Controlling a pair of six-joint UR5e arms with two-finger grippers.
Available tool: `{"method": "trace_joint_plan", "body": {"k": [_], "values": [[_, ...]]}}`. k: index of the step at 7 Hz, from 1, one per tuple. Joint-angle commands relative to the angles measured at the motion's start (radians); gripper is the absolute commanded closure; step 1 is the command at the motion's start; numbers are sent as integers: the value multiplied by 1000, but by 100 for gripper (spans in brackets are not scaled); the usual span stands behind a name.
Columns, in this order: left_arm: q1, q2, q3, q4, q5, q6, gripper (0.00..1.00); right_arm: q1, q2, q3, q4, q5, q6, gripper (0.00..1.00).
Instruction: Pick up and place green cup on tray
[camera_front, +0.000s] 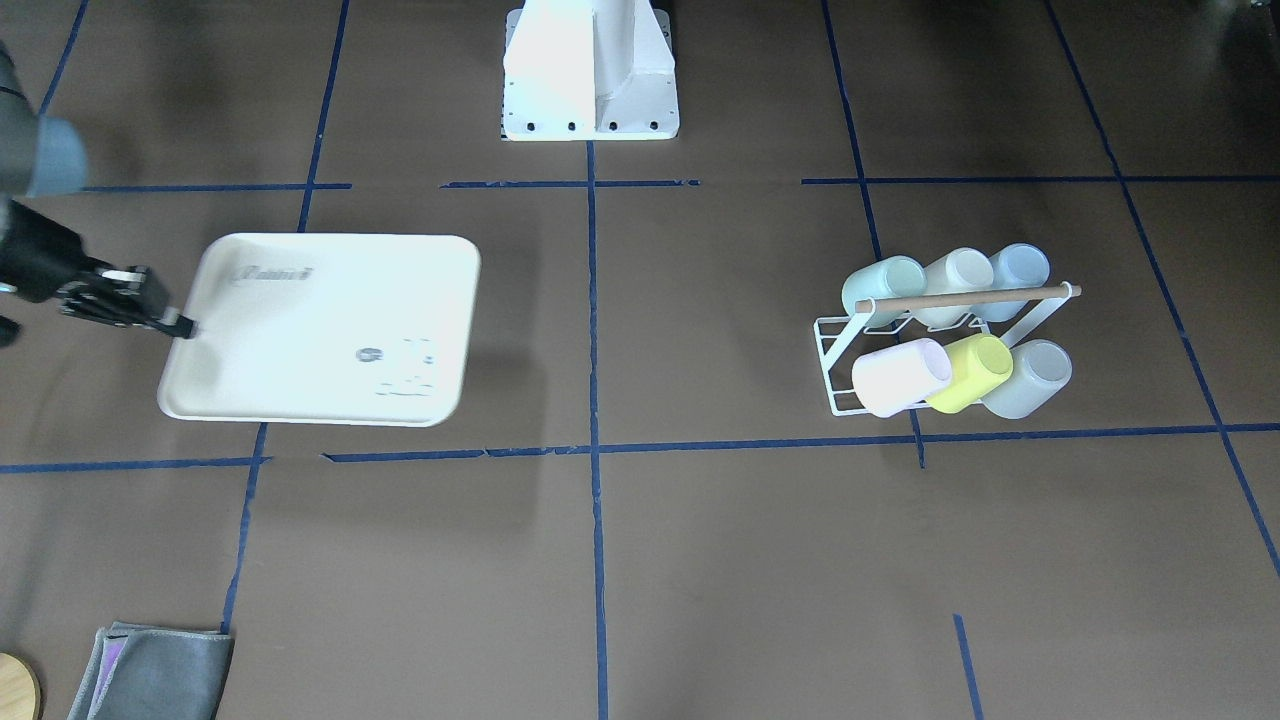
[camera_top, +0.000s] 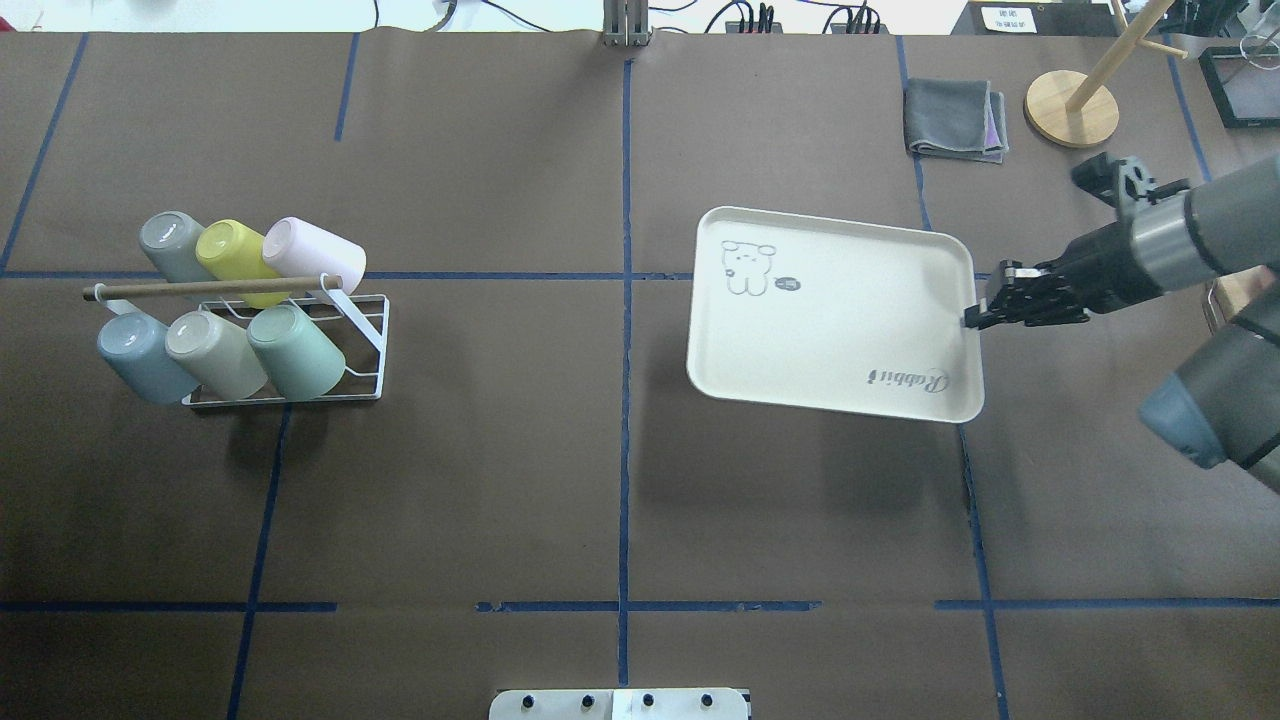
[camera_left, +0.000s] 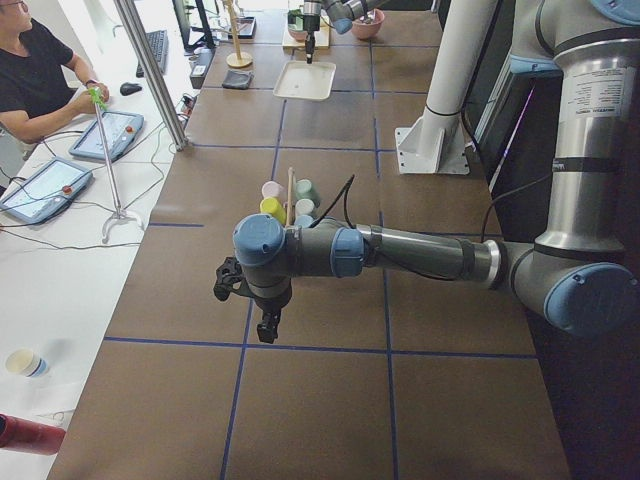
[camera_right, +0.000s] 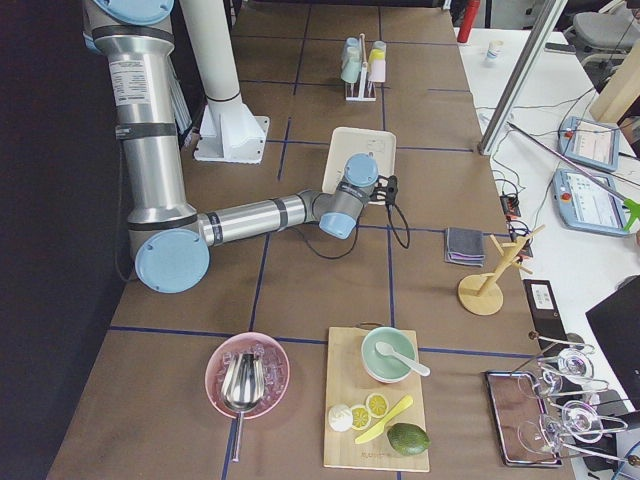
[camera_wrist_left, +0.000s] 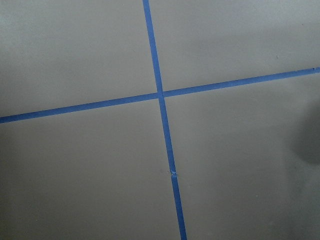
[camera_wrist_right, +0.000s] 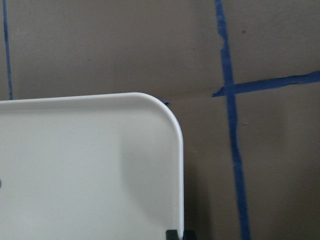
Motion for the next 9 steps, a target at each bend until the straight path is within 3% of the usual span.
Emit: {"method": "trace_joint_plan", "body": {"k": [1, 2, 4, 8, 9], "values": [[0, 1, 1, -1, 0, 0, 0, -143, 110, 8, -123, -131, 43, 100], [0, 1, 1, -1, 0, 0, 0, -210, 155, 23, -193, -212, 52, 100], [0, 1, 1, -1, 0, 0, 0, -281, 222, 22, -255, -276, 67, 100], [0, 0, 1, -1, 2, 0, 0, -334, 229, 13, -257, -299, 70, 100], [0, 0, 1, -1, 2, 0, 0, -340, 229, 10, -257, -307, 70, 87]]}}
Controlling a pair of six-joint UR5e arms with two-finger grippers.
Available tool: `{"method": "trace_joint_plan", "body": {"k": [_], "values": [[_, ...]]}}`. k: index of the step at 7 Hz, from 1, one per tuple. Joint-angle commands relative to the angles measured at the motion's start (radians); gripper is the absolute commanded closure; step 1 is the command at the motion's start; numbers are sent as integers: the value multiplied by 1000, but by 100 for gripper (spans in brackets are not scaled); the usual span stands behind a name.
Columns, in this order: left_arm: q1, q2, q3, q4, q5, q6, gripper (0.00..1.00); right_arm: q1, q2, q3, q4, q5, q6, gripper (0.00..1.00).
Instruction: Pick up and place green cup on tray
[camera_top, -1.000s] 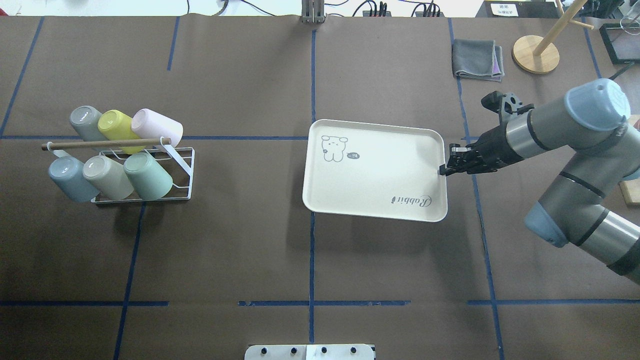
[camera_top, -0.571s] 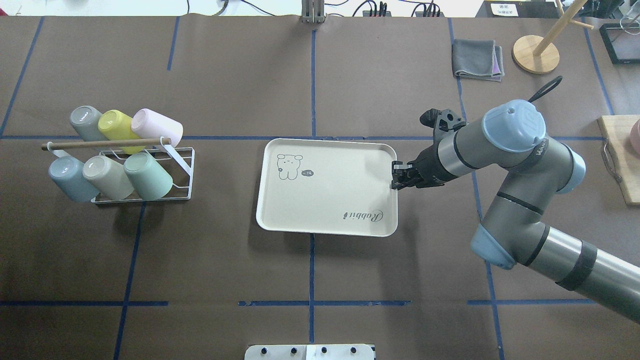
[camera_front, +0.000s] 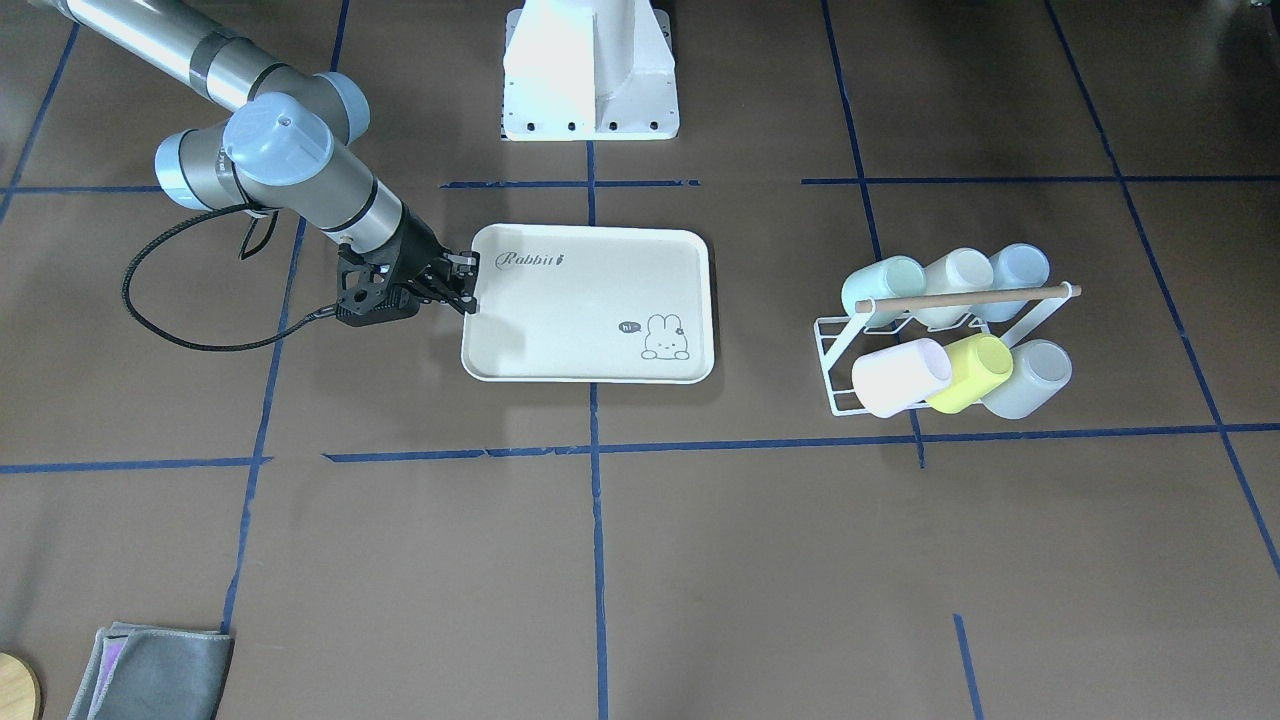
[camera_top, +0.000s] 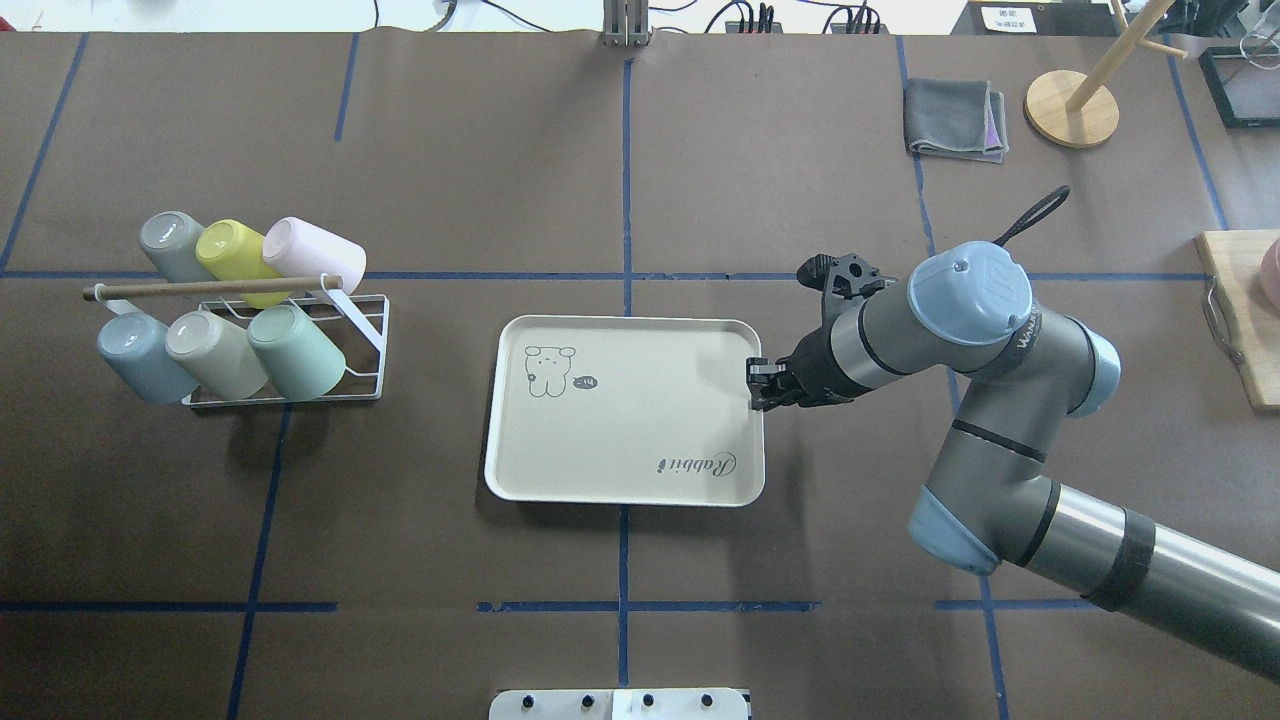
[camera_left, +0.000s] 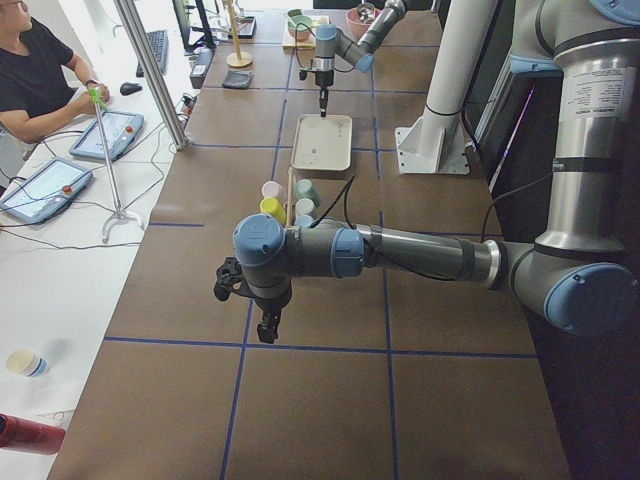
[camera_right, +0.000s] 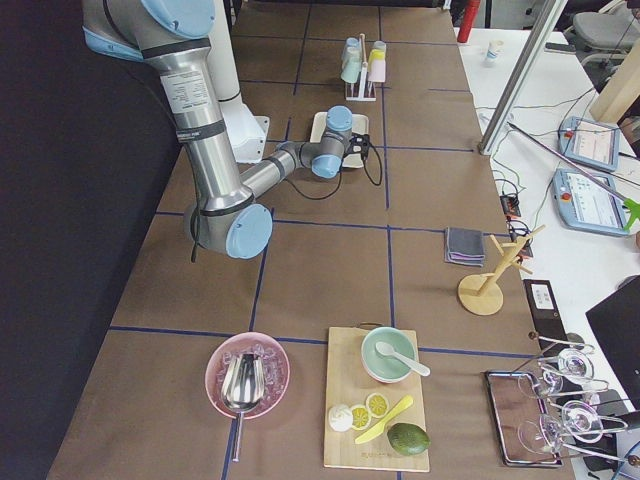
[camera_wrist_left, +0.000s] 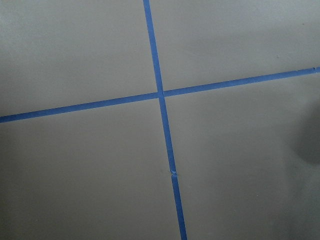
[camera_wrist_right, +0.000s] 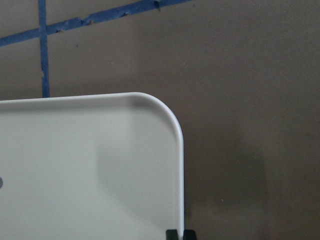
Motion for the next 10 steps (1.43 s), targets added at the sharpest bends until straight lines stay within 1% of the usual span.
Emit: {"method": "trace_joint_plan", "body": {"k": [1, 2, 3, 4, 5, 6, 7, 8, 9, 10], "values": [[0, 0, 0, 0, 1, 0, 0, -7, 7, -4, -2, -7, 0, 11], [2, -3, 0, -2, 4, 0, 0, -2, 7, 8, 0, -7, 0, 0], [5, -8, 2, -2, 14, 3, 0, 5, 7, 10, 0, -4, 0, 0], [9, -17, -1, 3, 51, 5, 0, 17, 7, 21, 0, 1, 0, 0], [17, -19, -5, -1, 54, 12, 0, 36, -2, 45, -2, 9, 0, 0], [34, -44, -18, 2, 53, 11, 0, 65, -7, 63, -24, 33, 0, 0], [37, -52, -62, 3, 47, 11, 0, 79, -4, 108, -111, 33, 0, 0], [70, -48, -159, 6, 53, 9, 0, 106, -2, 161, -218, 35, -5, 0], [125, -45, -237, 8, 57, 8, 0, 140, -5, 182, -268, 35, -15, 0], [176, -43, -303, 8, 66, 8, 0, 174, -11, 183, -278, 36, -20, 0]]}}
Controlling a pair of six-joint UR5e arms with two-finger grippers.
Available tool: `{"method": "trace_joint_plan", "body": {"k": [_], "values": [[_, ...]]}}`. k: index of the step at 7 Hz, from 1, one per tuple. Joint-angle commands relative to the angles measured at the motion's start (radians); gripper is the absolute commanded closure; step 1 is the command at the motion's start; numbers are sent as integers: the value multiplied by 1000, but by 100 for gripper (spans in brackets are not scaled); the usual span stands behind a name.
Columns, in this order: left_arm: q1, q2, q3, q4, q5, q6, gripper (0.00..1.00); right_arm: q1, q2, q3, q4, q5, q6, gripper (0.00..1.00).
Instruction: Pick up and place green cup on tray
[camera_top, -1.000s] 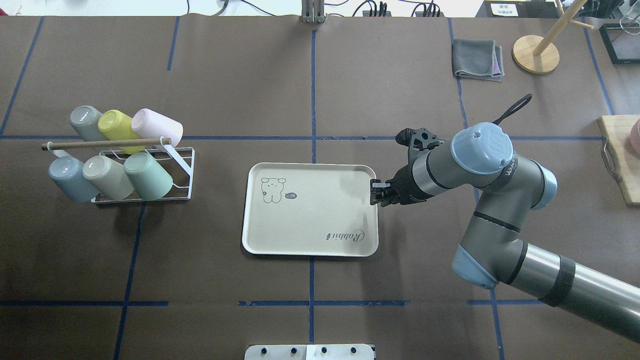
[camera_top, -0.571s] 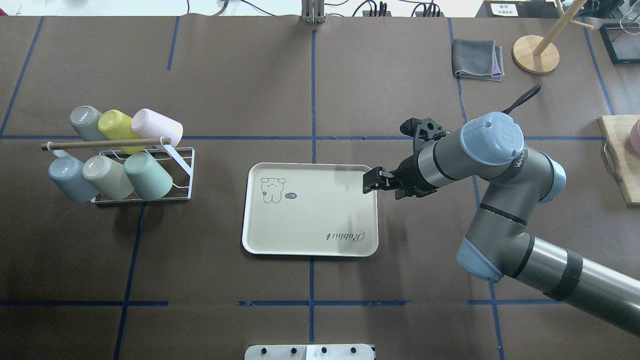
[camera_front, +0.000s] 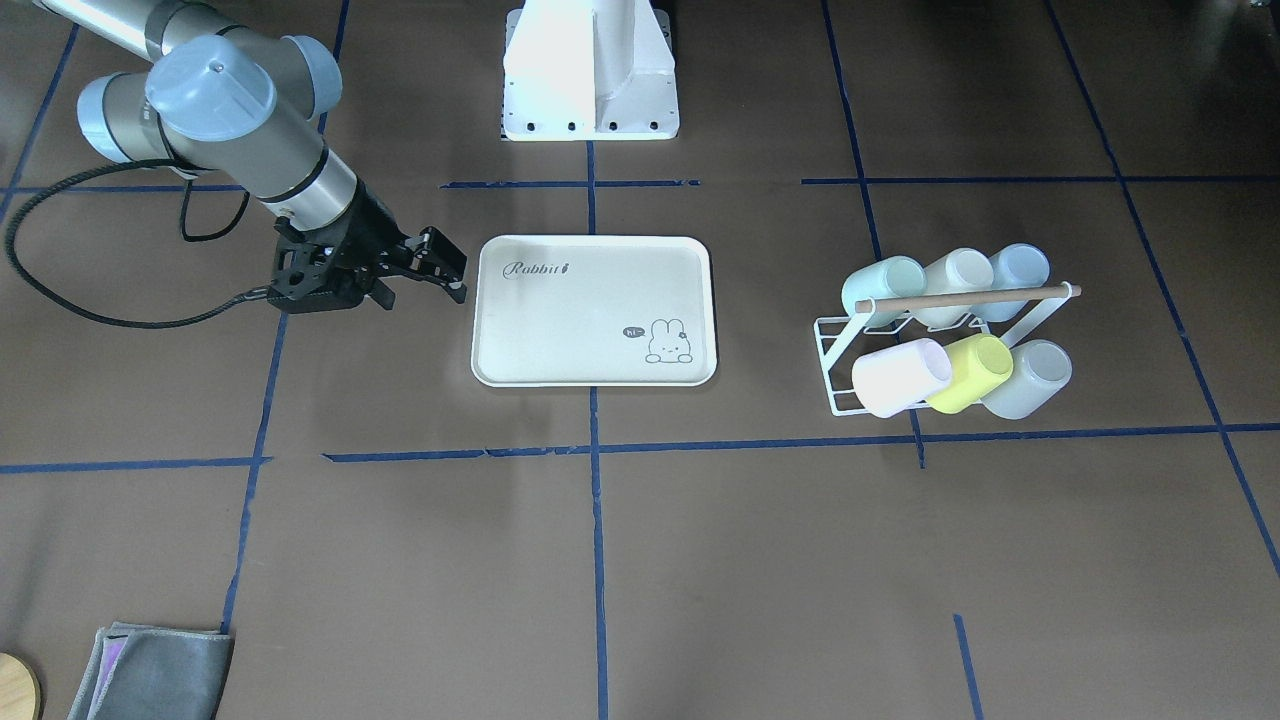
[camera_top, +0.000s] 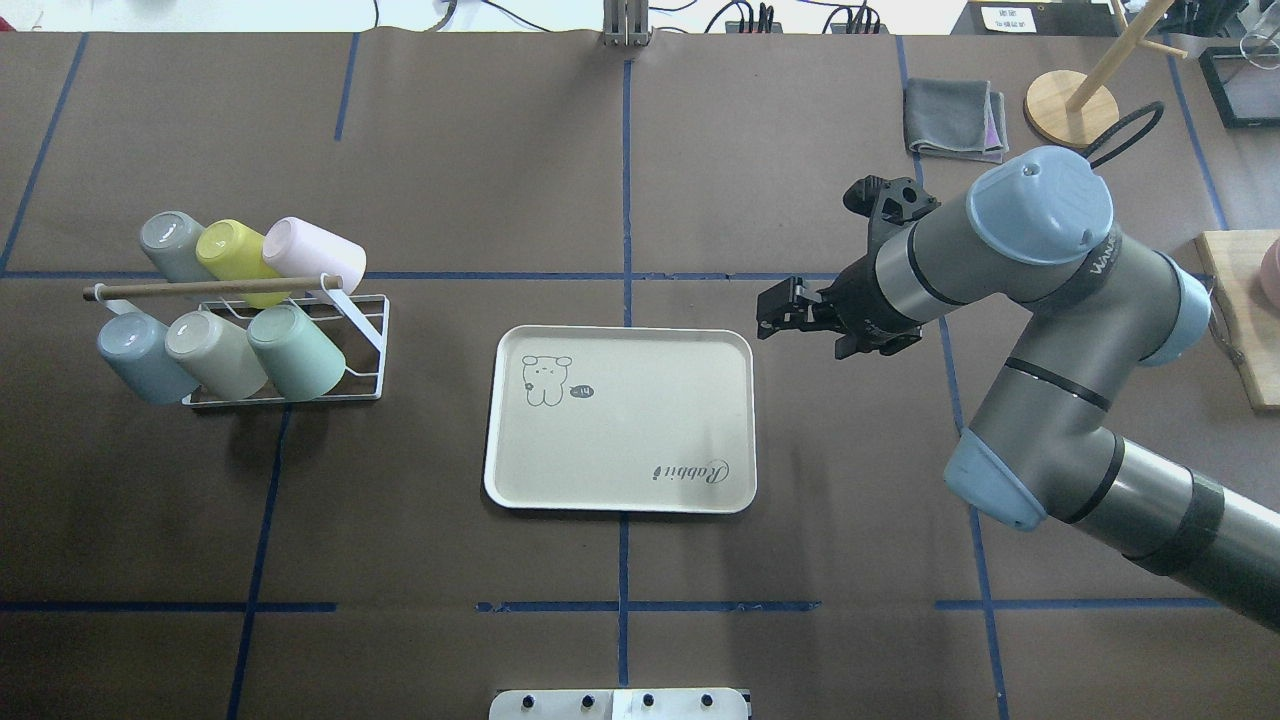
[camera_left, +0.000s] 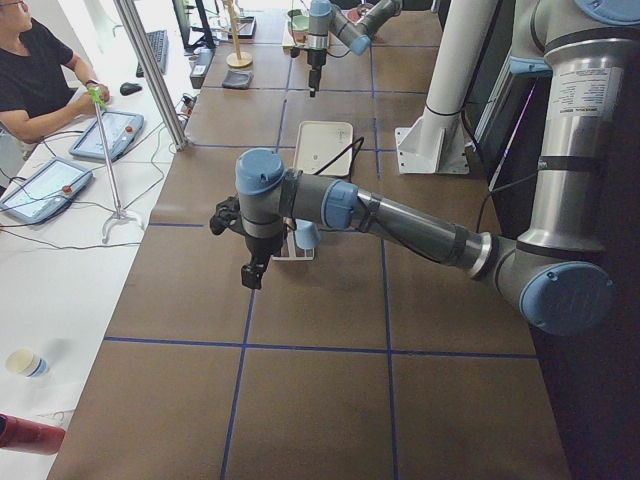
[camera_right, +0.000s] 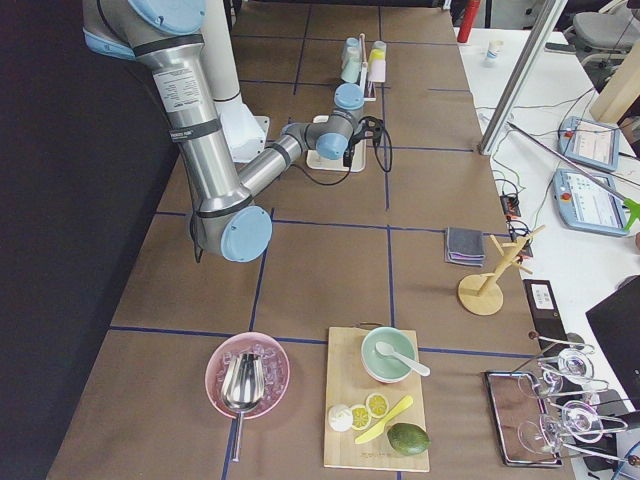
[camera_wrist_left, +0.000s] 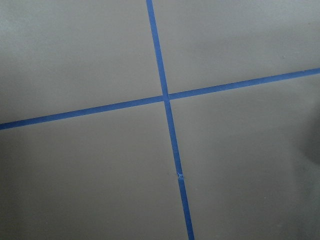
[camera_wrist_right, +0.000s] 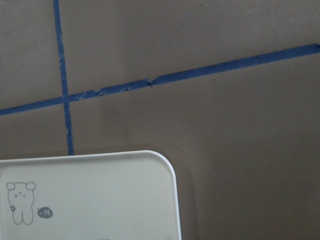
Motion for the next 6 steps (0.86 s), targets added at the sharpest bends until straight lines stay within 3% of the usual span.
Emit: {"method": "trace_joint_plan", "body": {"k": [1, 2, 4, 6], "values": [[115, 0, -151, 1, 94, 1, 0, 80, -25, 17, -37, 8, -50, 0], [205, 2, -223, 1, 251, 2, 0, 102, -46, 15, -39, 12, -103, 0], [366, -6, -337, 47, 454, 5, 0, 163, -111, 7, -37, 51, -247, 0], [594, -33, -520, 219, 705, 5, 0, 197, -143, -2, -42, 57, -334, 0]]}}
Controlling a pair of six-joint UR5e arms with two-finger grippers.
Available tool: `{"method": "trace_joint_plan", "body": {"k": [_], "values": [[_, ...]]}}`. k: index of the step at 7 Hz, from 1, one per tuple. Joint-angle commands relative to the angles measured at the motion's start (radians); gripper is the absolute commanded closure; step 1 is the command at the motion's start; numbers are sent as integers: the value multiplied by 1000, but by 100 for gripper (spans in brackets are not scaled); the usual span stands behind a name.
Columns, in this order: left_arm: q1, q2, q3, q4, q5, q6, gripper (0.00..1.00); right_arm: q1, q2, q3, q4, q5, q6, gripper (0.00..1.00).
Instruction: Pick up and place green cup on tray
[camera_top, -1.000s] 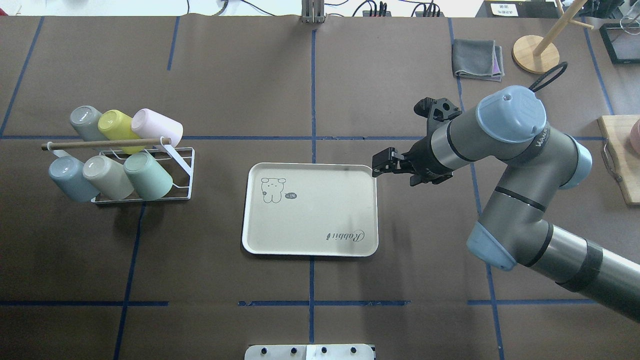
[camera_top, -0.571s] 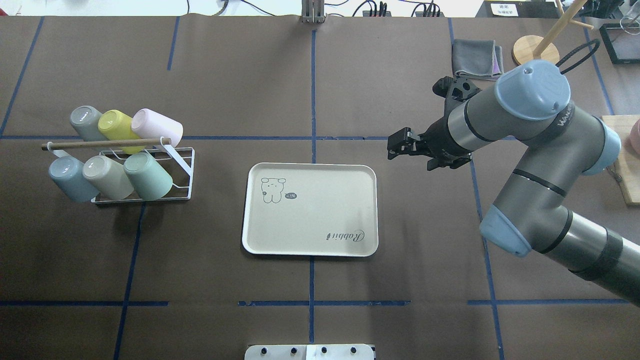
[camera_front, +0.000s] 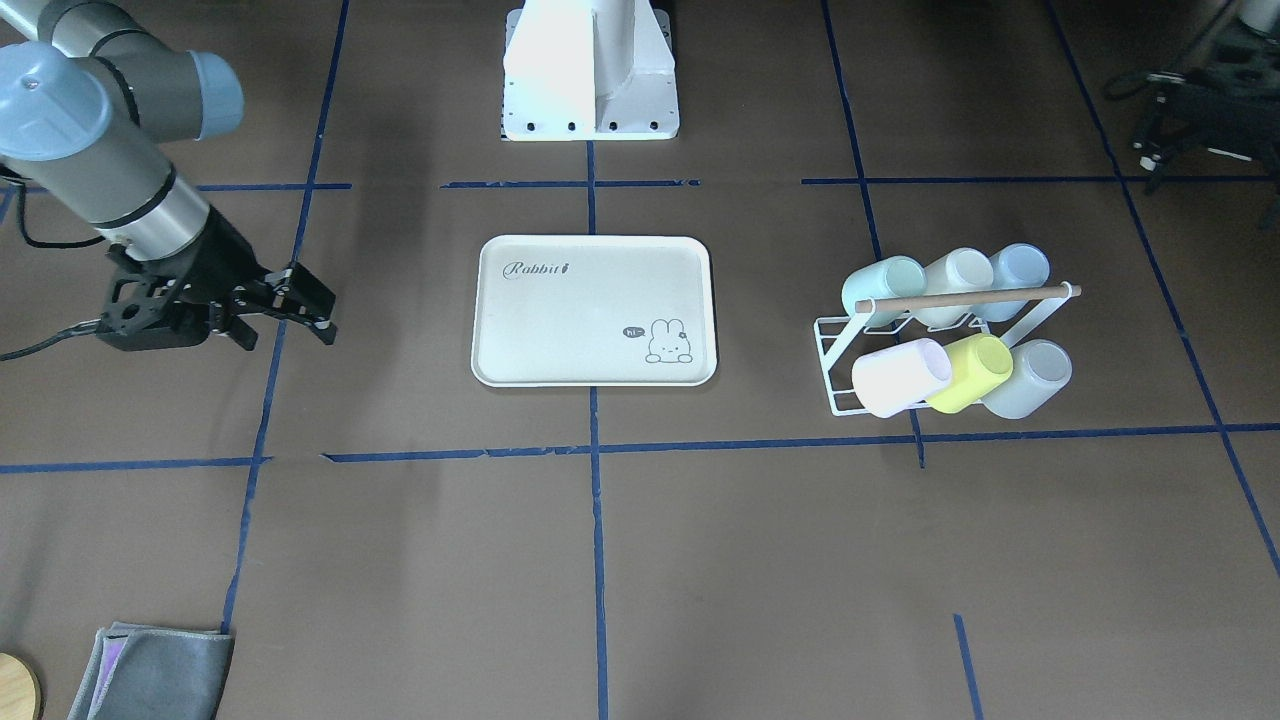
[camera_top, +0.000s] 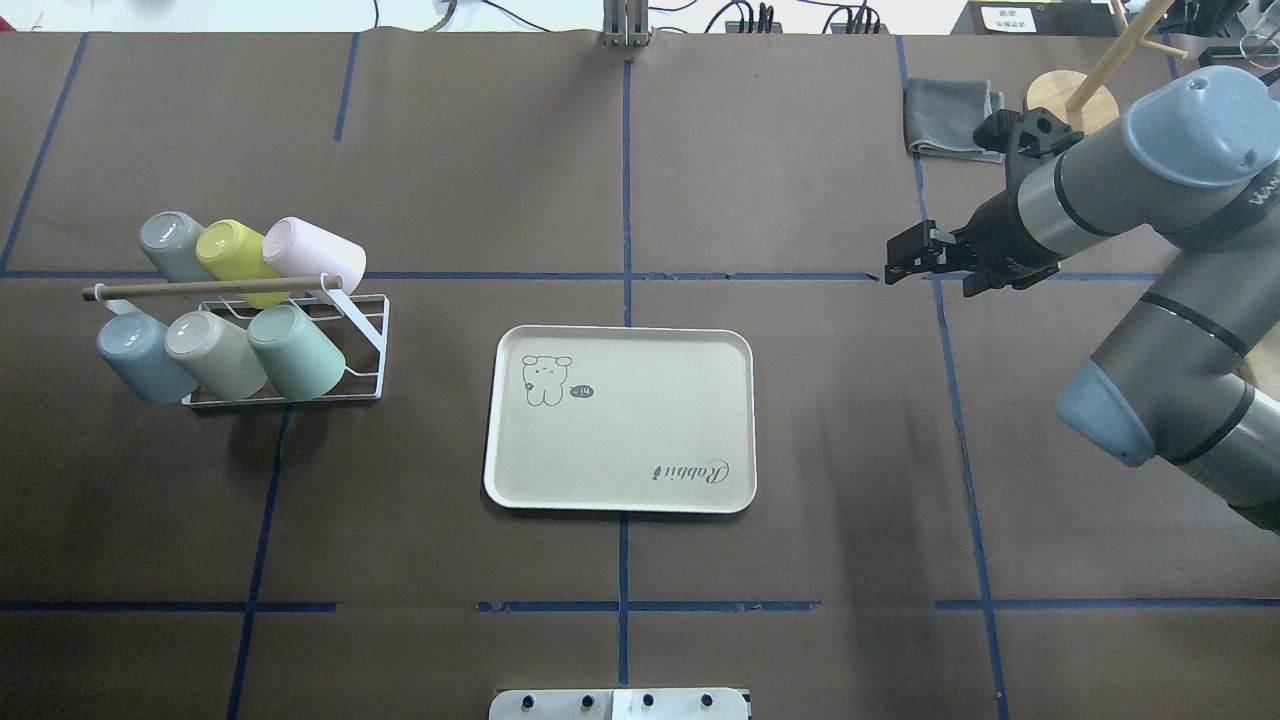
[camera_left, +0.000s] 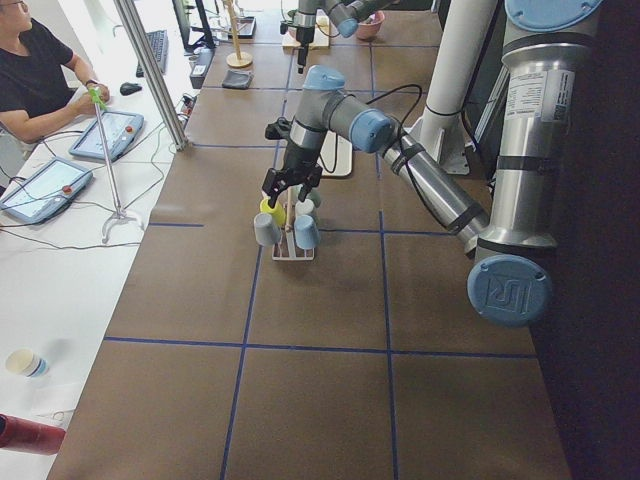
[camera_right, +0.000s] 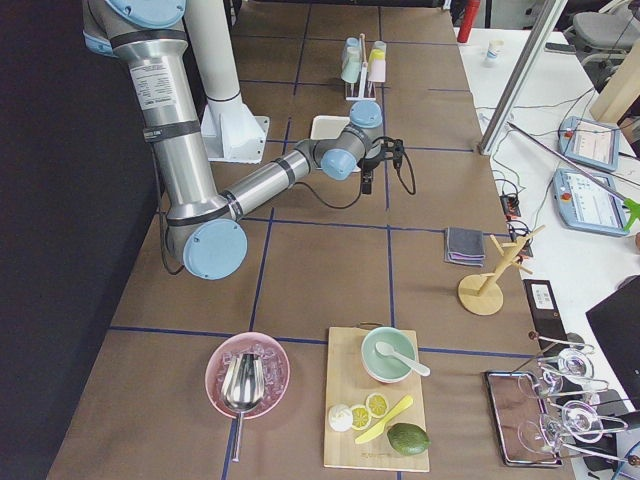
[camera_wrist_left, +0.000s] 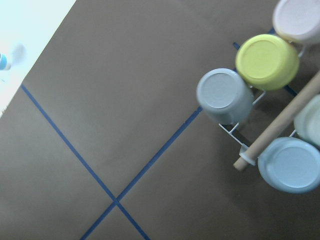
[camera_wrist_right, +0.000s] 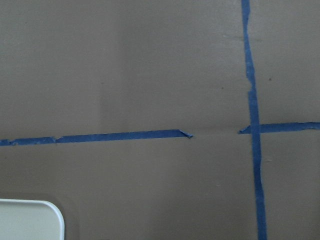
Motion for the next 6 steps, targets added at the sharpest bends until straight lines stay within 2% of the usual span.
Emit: {"method": "trace_joint_plan", "body": {"k": [1, 2, 3, 4, 6], "values": [[239, -108, -120, 213, 243, 0, 0, 24, -17, -12, -6, 4, -48, 0], [345, -218, -120, 369, 314, 0, 0, 27, -21, -18, -6, 4, -48, 0], [489, -304, -119, 527, 480, 0, 0, 26, -27, -22, -4, 4, -48, 0], [616, -326, -111, 616, 667, 0, 0, 26, -29, -32, -1, 6, -54, 0], [667, -336, -99, 623, 706, -4, 0, 26, -29, -42, 0, 6, -54, 0]]}}
